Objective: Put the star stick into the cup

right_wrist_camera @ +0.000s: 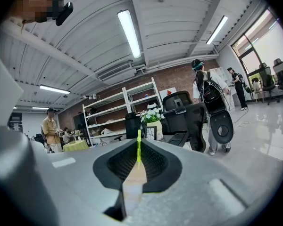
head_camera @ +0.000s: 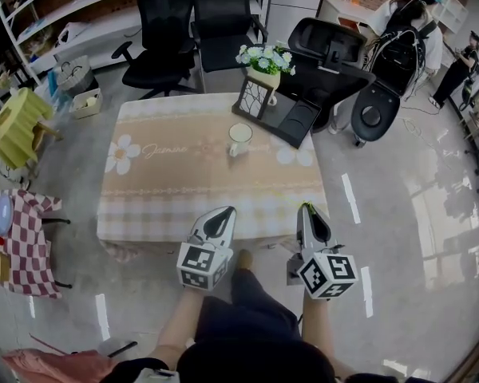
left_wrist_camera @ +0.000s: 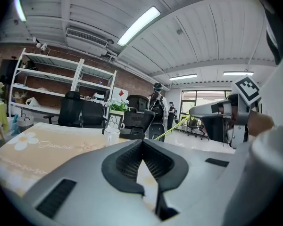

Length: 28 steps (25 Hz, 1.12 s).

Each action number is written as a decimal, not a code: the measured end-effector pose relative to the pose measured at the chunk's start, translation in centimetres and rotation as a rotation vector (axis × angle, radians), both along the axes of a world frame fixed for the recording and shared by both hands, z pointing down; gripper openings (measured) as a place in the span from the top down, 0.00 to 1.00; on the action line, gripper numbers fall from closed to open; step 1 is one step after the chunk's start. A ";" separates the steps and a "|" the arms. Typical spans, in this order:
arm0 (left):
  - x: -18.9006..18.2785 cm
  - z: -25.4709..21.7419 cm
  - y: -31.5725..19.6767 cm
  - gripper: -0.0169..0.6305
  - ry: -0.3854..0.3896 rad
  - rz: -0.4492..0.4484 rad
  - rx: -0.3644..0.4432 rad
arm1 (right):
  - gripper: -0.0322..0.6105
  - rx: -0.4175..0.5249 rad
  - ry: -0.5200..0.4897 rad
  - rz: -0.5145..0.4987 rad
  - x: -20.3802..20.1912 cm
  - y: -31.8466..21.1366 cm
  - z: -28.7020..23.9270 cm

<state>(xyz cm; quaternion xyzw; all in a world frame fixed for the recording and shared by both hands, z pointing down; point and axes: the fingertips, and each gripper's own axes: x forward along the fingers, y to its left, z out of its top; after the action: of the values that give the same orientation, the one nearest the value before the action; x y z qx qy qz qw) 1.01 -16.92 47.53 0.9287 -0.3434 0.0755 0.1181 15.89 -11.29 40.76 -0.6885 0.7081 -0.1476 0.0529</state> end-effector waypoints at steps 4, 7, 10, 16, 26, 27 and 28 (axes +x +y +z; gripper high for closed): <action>1.1 0.0 -1.8 0.96 0.007 -0.002 -0.002 | 0.92 -0.002 0.008 -0.006 1.0 -1.7 -0.3; 1.9 -0.1 -3.1 0.96 0.007 -0.004 -0.003 | 0.92 -0.004 0.010 -0.009 1.7 -2.9 -0.5; 2.5 -0.3 -4.2 0.96 0.007 -0.004 0.004 | 0.92 -0.002 0.009 -0.011 2.2 -4.1 -0.7; 2.9 -0.1 -6.1 0.96 -0.001 -0.016 -0.006 | 0.92 -0.009 0.007 -0.023 2.6 -6.1 -0.2; 3.7 0.2 -8.3 0.96 -0.005 -0.026 -0.017 | 0.92 -0.019 0.007 -0.023 3.8 -8.6 0.2; 3.8 0.3 -8.5 0.96 -0.003 -0.026 -0.018 | 0.92 -0.021 0.007 -0.024 3.9 -8.9 0.2; 3.9 0.4 -8.8 0.96 -0.001 -0.025 -0.019 | 0.92 -0.022 0.008 -0.026 3.9 -9.2 0.3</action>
<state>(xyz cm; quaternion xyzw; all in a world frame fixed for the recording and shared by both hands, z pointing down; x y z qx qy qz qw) 4.91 -25.72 47.93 0.9231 -0.3543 0.0777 0.1276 19.83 -20.44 41.05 -0.6802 0.7157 -0.1534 0.0403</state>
